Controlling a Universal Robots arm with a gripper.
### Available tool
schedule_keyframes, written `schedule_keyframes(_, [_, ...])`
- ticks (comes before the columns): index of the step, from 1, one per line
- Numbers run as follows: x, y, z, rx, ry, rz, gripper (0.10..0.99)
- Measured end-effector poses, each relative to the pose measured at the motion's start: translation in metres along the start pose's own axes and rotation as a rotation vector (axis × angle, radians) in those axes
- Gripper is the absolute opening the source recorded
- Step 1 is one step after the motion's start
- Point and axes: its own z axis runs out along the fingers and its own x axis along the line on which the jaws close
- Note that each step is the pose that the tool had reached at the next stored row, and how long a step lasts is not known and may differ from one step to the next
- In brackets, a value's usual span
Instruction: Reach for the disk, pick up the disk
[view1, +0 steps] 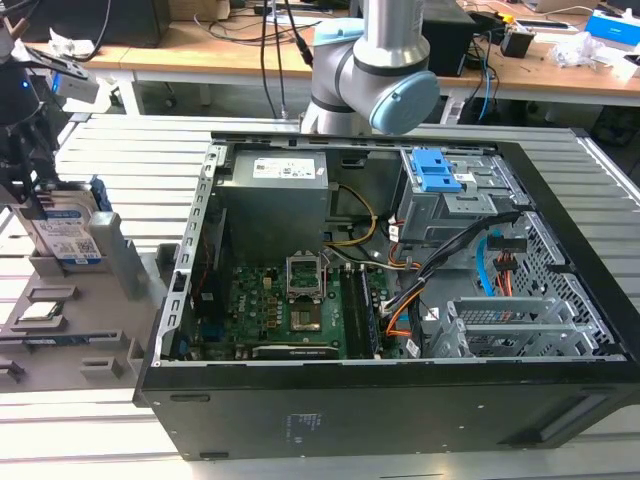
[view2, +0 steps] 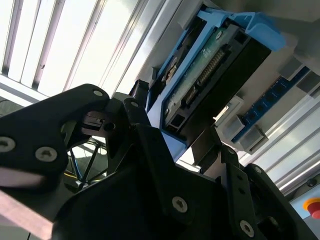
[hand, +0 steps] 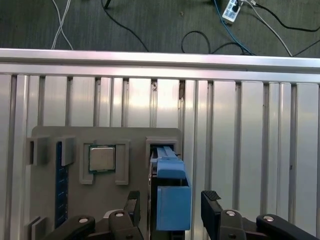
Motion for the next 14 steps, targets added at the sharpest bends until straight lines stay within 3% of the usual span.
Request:
schedule_keyframes(6, [-0.0003, 0.0075, 0.0042, 0.0, 0.0001, 0.0, 0.604])
schedule_keyframes(14, [-0.0004, 0.0091, 0.0052, 0.0, 0.0002, 0.0, 0.604])
